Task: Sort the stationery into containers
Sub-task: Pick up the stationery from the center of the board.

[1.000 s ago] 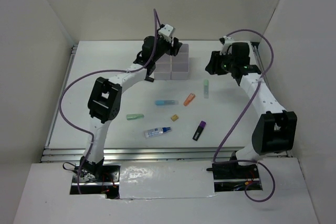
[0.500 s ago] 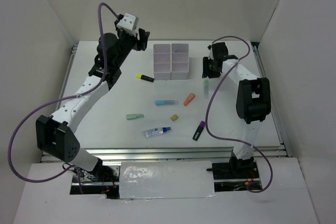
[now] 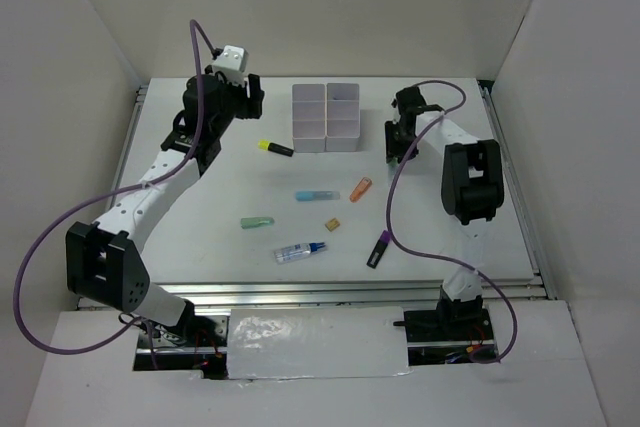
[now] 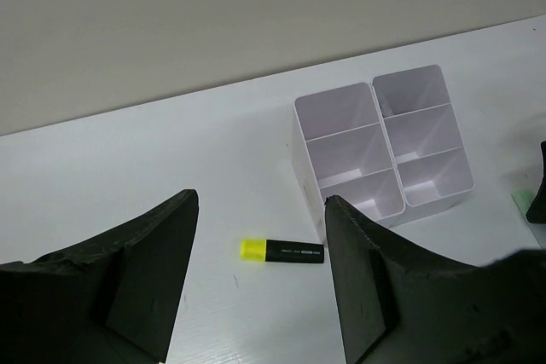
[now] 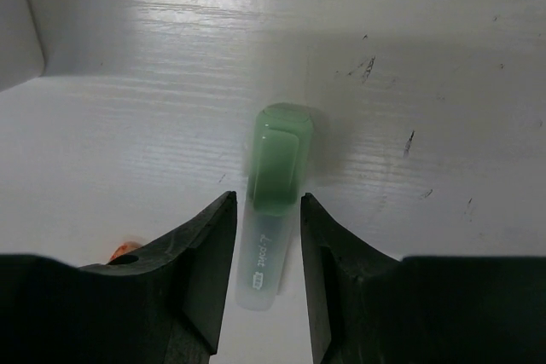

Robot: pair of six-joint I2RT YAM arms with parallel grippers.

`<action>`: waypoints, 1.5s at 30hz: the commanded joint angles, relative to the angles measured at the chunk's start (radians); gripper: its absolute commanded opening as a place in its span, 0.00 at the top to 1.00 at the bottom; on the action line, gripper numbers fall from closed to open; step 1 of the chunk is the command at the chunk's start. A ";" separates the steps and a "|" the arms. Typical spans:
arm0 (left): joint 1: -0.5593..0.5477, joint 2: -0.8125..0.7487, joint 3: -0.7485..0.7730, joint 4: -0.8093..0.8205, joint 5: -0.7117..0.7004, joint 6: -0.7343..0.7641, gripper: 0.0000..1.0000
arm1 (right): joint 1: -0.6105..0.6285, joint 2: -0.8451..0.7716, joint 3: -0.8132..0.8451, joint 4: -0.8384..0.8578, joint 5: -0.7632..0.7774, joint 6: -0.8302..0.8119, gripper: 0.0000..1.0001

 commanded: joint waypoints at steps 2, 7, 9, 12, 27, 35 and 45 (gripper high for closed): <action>0.007 0.004 0.009 0.012 -0.006 -0.047 0.27 | 0.009 0.048 0.083 -0.064 0.036 -0.003 0.60; 0.007 -0.002 -0.001 0.007 -0.004 -0.058 0.27 | 0.012 0.107 0.185 -0.130 0.045 -0.023 0.64; 0.007 -0.001 -0.005 -0.003 -0.012 -0.053 0.27 | 0.017 0.149 0.254 -0.179 0.045 -0.035 0.64; 0.008 0.004 0.002 -0.022 -0.020 -0.049 0.27 | 0.024 0.209 0.346 -0.245 0.079 -0.049 0.64; 0.010 0.031 0.043 -0.078 0.012 -0.049 0.27 | 0.037 0.301 0.502 -0.388 0.080 -0.098 0.50; 0.010 0.031 0.048 -0.091 0.032 -0.047 0.28 | 0.037 0.257 0.451 -0.377 0.068 -0.153 1.00; 0.031 -0.027 -0.012 -0.040 0.089 -0.081 0.28 | -0.057 -0.214 0.204 0.092 -0.327 -0.111 1.00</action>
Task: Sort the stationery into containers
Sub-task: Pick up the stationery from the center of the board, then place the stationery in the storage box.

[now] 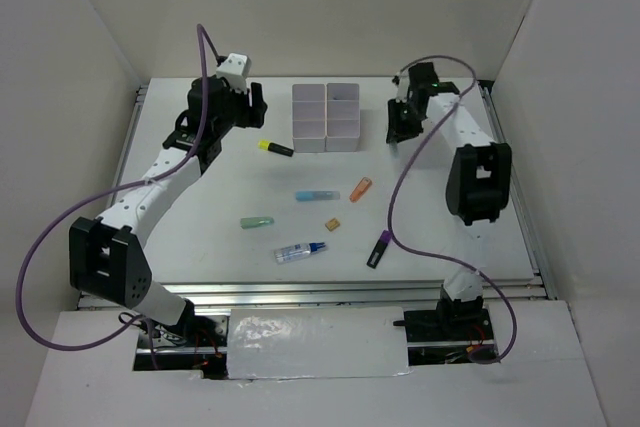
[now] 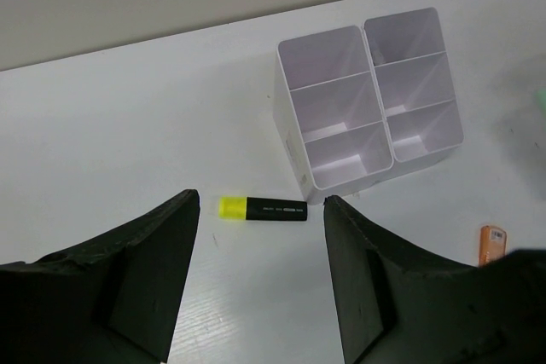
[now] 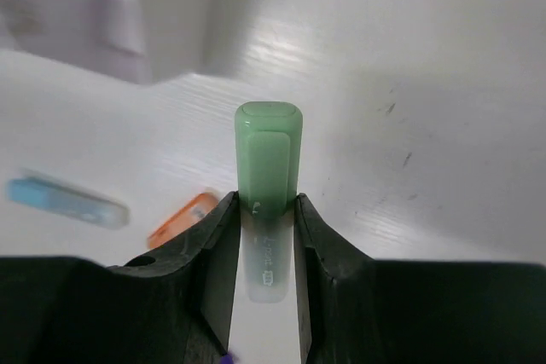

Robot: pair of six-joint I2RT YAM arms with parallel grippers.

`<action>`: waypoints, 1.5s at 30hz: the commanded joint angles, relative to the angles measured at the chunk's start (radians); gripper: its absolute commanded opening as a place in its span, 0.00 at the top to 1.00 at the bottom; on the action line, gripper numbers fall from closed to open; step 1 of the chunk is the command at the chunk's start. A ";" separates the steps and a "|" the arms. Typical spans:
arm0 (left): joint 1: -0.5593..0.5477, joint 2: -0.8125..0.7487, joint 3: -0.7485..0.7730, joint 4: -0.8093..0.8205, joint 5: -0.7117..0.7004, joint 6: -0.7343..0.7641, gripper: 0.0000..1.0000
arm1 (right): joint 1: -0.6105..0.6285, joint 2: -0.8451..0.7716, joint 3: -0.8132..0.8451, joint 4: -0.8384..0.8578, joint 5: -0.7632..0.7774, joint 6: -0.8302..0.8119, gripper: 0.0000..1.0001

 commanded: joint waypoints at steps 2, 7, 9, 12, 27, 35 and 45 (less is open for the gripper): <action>0.024 -0.072 -0.022 0.078 0.063 -0.040 0.28 | -0.015 -0.388 -0.178 0.480 -0.216 0.064 1.00; 0.052 -0.098 -0.068 0.116 0.100 -0.096 0.27 | 0.079 -0.442 -0.230 0.854 -0.143 0.171 1.00; 0.058 -0.095 -0.065 0.110 0.102 -0.114 0.27 | 0.132 -0.428 -0.253 1.051 -0.054 0.225 1.00; 0.070 -0.087 -0.059 0.098 0.091 -0.138 0.27 | 0.187 -0.367 -0.270 1.234 0.081 0.221 1.00; 0.191 -0.144 -0.140 0.138 0.091 -0.146 0.27 | 0.360 -0.037 -0.181 1.570 0.332 0.150 1.00; 0.238 -0.138 -0.159 0.135 0.119 -0.142 0.27 | 0.367 0.055 -0.144 1.572 0.298 0.147 1.00; 0.251 -0.133 -0.176 0.132 0.142 -0.149 0.27 | 0.370 0.152 -0.082 1.575 0.316 0.104 0.98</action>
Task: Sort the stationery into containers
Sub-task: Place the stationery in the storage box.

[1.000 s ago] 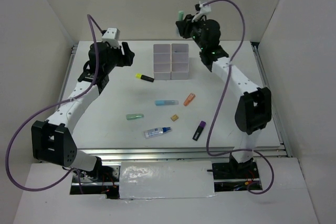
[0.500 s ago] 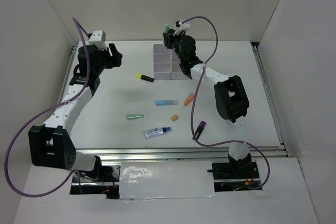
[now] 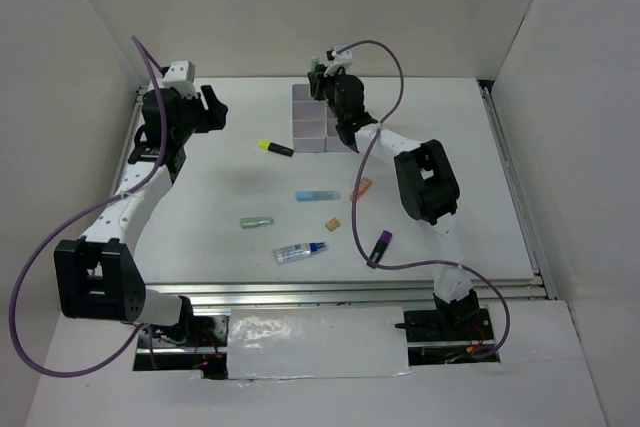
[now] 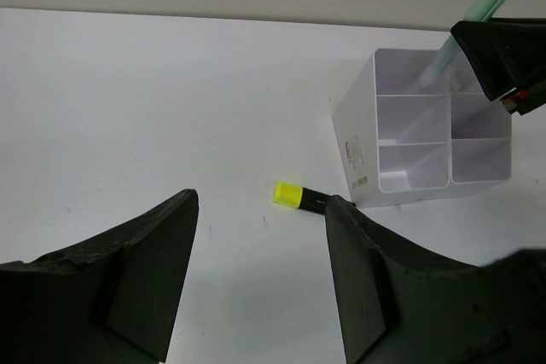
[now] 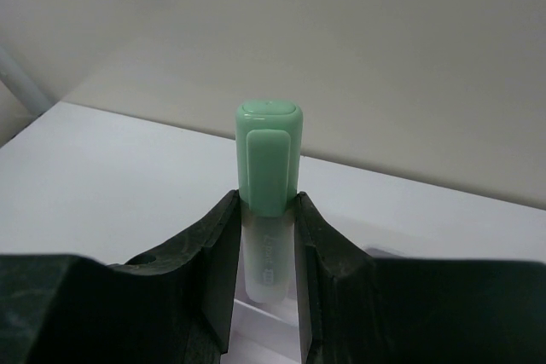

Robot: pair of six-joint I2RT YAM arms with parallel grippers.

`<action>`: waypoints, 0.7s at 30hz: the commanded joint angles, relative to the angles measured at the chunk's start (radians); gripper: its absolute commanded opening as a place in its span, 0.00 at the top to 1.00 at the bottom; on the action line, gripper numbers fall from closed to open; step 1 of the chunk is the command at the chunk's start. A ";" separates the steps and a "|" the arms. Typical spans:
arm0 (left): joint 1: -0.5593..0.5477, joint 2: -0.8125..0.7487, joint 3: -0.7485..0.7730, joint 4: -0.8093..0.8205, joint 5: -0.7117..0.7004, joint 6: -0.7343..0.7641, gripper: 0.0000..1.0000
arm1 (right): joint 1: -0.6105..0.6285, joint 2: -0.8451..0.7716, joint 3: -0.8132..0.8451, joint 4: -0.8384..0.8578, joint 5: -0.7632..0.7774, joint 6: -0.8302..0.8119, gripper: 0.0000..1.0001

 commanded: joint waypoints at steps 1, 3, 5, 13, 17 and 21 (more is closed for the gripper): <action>0.004 -0.025 -0.016 0.050 0.015 -0.013 0.27 | 0.008 0.026 0.070 0.066 0.019 -0.026 0.98; 0.006 -0.029 -0.023 0.044 0.011 -0.010 0.27 | 0.008 0.040 0.085 0.060 0.015 -0.037 0.98; 0.006 -0.029 -0.028 0.044 0.006 -0.009 0.27 | 0.011 0.052 0.094 0.057 0.015 -0.052 0.93; 0.004 -0.014 0.000 0.025 0.084 0.046 0.18 | 0.010 0.034 0.064 0.054 -0.010 -0.061 0.54; 0.003 0.017 0.021 -0.001 0.200 0.118 0.18 | 0.010 -0.001 0.021 0.063 -0.025 -0.049 0.48; -0.023 0.031 0.007 -0.022 0.397 0.227 0.24 | 0.007 -0.087 -0.063 0.084 -0.024 -0.038 0.47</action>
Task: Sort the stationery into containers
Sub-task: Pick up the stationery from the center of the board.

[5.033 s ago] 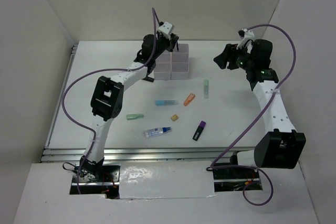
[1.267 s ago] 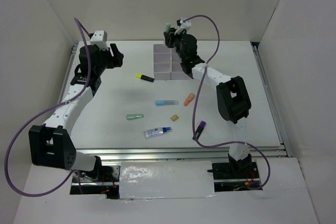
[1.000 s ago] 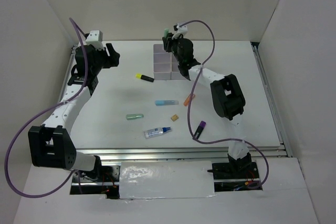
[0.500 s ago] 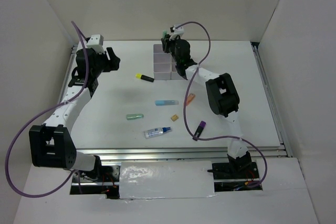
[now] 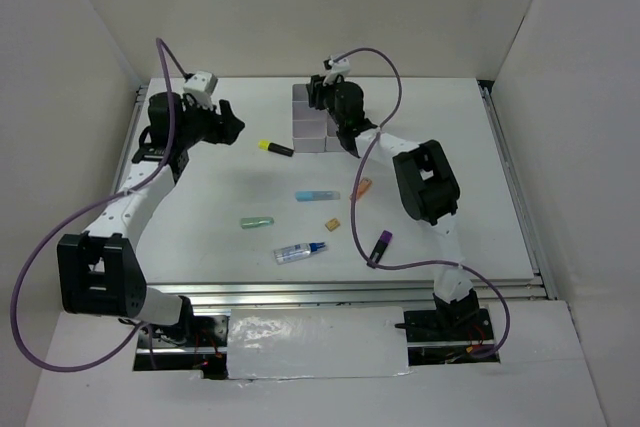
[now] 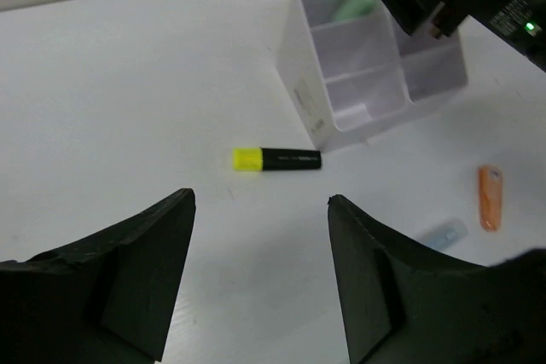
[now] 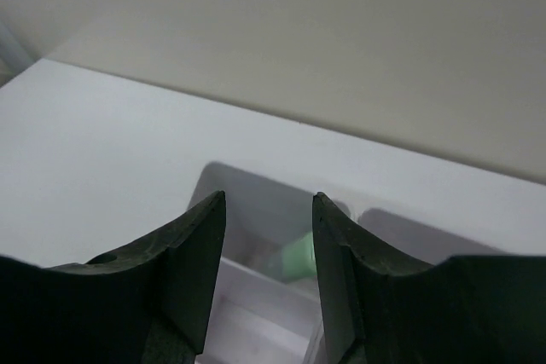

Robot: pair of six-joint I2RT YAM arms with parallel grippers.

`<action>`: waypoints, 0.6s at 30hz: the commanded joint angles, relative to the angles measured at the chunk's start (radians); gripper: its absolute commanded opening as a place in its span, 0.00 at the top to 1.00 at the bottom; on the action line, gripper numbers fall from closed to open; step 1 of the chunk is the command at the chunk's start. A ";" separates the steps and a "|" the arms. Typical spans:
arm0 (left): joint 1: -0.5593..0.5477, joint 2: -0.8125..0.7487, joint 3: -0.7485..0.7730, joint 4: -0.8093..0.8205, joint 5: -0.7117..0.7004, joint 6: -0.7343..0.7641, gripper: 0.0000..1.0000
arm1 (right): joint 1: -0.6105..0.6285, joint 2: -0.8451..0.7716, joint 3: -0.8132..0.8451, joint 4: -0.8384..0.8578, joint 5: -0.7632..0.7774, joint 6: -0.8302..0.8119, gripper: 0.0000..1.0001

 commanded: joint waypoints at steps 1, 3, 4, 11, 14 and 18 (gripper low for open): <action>-0.032 0.032 0.045 -0.066 0.245 0.141 0.26 | 0.007 -0.141 -0.068 0.083 -0.014 0.011 0.48; -0.061 0.064 0.074 -0.192 0.389 0.326 0.29 | -0.009 -0.206 -0.140 0.069 -0.045 0.011 0.50; -0.075 0.099 0.105 -0.286 0.399 0.382 0.33 | -0.016 -0.281 -0.162 0.046 -0.142 -0.015 0.54; -0.061 0.124 0.088 -0.219 0.445 0.227 0.27 | -0.116 -0.403 0.060 -1.074 -0.755 -0.516 0.51; -0.058 0.112 0.088 -0.211 0.429 0.189 0.20 | -0.069 -0.287 0.324 -1.601 -0.728 -0.814 0.52; -0.004 0.092 0.068 -0.180 0.405 0.047 0.10 | 0.042 -0.208 0.389 -1.800 -0.518 -0.988 0.51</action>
